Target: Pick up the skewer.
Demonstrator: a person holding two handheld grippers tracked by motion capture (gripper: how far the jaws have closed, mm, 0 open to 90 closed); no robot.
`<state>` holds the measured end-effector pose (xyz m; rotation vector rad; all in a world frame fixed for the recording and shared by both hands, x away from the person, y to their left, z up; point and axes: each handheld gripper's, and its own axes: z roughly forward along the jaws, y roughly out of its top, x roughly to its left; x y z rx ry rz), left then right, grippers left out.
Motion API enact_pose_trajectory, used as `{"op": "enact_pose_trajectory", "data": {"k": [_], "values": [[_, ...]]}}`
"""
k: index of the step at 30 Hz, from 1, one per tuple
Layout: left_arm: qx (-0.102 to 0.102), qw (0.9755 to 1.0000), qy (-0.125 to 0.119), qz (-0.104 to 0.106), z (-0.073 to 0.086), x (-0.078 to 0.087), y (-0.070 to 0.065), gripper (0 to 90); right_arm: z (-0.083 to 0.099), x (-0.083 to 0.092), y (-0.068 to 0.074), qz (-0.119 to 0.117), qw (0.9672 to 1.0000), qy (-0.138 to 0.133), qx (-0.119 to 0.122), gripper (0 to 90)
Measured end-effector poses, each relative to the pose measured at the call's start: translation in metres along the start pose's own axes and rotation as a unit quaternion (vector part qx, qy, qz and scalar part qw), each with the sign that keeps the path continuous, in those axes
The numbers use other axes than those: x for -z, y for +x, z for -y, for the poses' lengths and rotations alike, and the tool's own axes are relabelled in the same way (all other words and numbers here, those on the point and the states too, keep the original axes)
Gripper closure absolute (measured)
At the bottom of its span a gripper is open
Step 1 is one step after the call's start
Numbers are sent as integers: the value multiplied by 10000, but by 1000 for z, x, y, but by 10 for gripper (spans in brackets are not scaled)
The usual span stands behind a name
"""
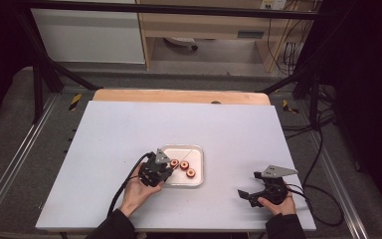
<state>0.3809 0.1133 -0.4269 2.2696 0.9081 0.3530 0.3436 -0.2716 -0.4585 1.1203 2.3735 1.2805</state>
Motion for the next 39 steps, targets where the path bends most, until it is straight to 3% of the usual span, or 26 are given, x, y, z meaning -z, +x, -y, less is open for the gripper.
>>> {"op": "enact_pose_trajectory", "data": {"k": [18, 32, 39], "values": [[-291, 9992, -102, 244, -8, 15, -14, 882, -8, -4, 10, 76, 9997, 42, 212, 6], [-651, 9967, 14, 494, -14, 14, -36, 882, -19, -14, 31, 219, 9963, 276, 781, 18], [-817, 9950, 163, 560, -16, 9, -46, 882, -28, -18, 44, 331, 9910, 374, 1245, 30]]}}
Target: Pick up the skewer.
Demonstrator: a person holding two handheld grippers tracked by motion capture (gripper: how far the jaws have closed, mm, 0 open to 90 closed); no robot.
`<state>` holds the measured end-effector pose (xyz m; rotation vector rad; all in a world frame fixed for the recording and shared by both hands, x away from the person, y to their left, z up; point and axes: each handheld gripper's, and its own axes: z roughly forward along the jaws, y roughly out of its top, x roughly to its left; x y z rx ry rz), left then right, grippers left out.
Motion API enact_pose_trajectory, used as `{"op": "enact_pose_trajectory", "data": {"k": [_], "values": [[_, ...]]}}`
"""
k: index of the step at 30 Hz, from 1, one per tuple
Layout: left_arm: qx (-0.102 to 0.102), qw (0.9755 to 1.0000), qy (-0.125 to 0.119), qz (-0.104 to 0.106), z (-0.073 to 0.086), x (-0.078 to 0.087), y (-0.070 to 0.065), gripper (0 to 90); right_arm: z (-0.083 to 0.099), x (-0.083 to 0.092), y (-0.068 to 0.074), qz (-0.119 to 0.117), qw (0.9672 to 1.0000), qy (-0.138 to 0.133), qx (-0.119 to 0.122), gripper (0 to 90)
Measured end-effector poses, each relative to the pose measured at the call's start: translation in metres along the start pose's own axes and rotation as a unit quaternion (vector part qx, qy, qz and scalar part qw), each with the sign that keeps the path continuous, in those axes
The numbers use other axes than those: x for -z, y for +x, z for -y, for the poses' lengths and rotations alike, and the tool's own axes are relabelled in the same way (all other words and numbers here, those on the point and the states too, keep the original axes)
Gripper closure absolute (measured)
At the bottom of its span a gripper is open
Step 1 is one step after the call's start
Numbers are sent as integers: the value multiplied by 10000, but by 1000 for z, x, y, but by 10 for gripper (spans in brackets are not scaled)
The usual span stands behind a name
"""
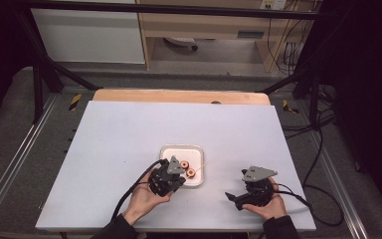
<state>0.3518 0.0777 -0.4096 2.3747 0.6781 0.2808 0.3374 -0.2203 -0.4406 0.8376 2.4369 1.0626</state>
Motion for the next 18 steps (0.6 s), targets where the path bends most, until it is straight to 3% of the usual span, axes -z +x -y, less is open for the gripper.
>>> {"op": "enact_pose_trajectory", "data": {"k": [9, 18], "values": [[-259, 9994, 223, 33, -9, -3, -6, 882, -18, -2, 15, 167, 9965, 155, 798, 53], [-462, 9978, 464, 40, -26, -8, -11, 882, -30, -3, 22, 412, 9866, 353, 1539, 79]]}}
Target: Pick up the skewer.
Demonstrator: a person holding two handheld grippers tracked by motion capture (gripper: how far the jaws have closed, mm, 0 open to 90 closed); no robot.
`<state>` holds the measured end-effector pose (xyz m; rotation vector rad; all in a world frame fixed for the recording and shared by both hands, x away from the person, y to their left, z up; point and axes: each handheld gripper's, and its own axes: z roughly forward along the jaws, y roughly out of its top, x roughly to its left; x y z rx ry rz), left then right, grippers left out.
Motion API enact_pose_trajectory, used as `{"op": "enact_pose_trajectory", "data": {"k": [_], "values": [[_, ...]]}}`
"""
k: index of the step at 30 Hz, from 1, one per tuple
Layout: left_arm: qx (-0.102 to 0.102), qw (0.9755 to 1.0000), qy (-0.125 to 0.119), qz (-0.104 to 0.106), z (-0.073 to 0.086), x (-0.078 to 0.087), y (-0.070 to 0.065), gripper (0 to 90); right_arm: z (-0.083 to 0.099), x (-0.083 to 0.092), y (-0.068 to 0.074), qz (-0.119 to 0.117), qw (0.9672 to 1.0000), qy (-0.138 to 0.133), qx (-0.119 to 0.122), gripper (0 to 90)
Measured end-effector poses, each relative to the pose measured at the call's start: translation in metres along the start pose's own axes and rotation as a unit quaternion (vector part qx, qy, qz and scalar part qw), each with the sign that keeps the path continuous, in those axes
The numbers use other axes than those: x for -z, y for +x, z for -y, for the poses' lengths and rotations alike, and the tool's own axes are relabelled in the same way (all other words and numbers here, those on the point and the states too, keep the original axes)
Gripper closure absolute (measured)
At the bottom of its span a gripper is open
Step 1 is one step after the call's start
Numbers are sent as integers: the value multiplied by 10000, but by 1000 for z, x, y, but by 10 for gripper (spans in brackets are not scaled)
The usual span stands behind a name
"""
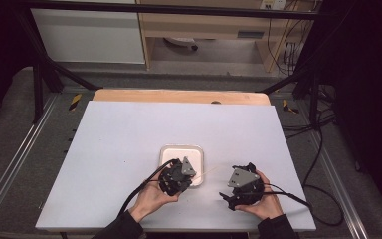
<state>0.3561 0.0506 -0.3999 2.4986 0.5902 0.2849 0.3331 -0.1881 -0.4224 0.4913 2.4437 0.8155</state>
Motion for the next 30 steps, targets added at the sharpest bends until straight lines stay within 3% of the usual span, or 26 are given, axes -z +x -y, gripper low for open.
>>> {"op": "enact_pose_trajectory", "data": {"k": [10, 18, 23, 25, 26, 30], "values": [[-203, 9996, 205, 82, -19, -4, -4, 882, -10, 4, 4, 100, 9980, 30, 629, 131], [-302, 9987, 368, 185, -30, -10, -7, 882, -15, 6, 5, 145, 9926, 4, 1206, 210], [-426, 9978, 462, 211, -40, -12, -13, 882, -16, 6, 7, 185, 9847, 35, 1731, 296], [-483, 9974, 495, 221, -44, -14, -16, 882, -16, 5, 7, 189, 9788, 30, 2038, 335], [-493, 9972, 502, 234, -45, -15, -17, 882, -16, 5, 8, 172, 9779, 36, 2084, 357], [-568, 9966, 521, 287, -50, -17, -22, 882, -15, 4, 9, 125, 9683, 176, 2490, 447]]}}
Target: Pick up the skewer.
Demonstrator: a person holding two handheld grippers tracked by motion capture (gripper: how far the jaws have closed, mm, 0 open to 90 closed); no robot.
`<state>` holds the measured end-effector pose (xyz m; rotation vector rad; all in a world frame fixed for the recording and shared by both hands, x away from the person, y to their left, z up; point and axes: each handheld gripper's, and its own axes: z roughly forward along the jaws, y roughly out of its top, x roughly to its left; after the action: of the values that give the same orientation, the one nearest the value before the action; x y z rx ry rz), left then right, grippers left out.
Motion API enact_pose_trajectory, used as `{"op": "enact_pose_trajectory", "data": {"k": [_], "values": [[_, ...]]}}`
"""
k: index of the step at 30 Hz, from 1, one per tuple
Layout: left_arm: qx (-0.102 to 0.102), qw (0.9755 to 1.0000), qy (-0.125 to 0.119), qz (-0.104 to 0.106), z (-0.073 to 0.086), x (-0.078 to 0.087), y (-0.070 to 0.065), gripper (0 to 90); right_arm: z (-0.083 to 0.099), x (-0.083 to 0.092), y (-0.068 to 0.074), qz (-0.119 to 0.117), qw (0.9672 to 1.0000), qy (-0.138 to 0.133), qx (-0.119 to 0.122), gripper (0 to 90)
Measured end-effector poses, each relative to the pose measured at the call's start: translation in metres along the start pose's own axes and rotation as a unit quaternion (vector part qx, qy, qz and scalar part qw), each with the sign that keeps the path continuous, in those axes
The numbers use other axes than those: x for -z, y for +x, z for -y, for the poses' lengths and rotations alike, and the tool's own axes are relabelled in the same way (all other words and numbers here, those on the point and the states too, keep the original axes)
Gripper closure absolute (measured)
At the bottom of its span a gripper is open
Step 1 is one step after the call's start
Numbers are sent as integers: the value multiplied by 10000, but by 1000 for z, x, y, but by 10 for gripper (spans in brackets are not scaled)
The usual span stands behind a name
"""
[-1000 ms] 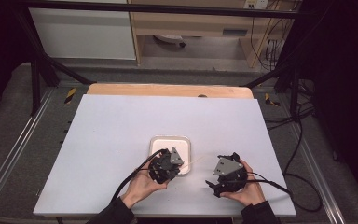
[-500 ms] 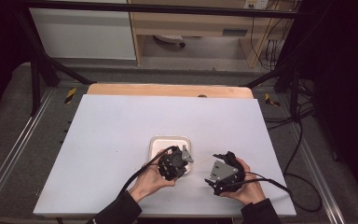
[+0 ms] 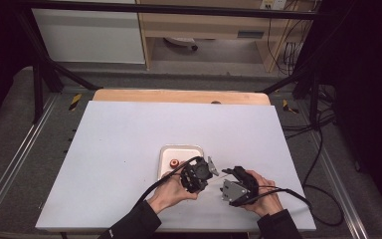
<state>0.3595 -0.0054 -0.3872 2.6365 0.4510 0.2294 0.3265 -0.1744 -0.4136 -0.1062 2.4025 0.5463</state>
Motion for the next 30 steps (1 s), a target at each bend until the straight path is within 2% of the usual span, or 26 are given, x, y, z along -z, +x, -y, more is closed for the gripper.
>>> {"op": "enact_pose_trajectory", "data": {"k": [6, 12, 21, 26, 30], "values": [[-81, 9999, 42, 66, -5, -2, -4, 882, 1, -4, 2, -7, 9989, 164, 449, 559], [-113, 9999, 85, 94, -5, -3, -5, 882, 2, -7, 1, -1, 9954, 265, 925, 701], [-167, 9997, 134, 140, -5, -6, -7, 882, 2, -9, 4, -27, 9906, 265, 1343, 838], [-152, 9996, 152, 161, -6, -7, -7, 882, 3, -9, 5, -41, 9886, 290, 1475, 871], [-178, 9996, 164, 173, -5, -7, -7, 882, 3, -10, 6, -34, 9853, 327, 1674, 888]]}}
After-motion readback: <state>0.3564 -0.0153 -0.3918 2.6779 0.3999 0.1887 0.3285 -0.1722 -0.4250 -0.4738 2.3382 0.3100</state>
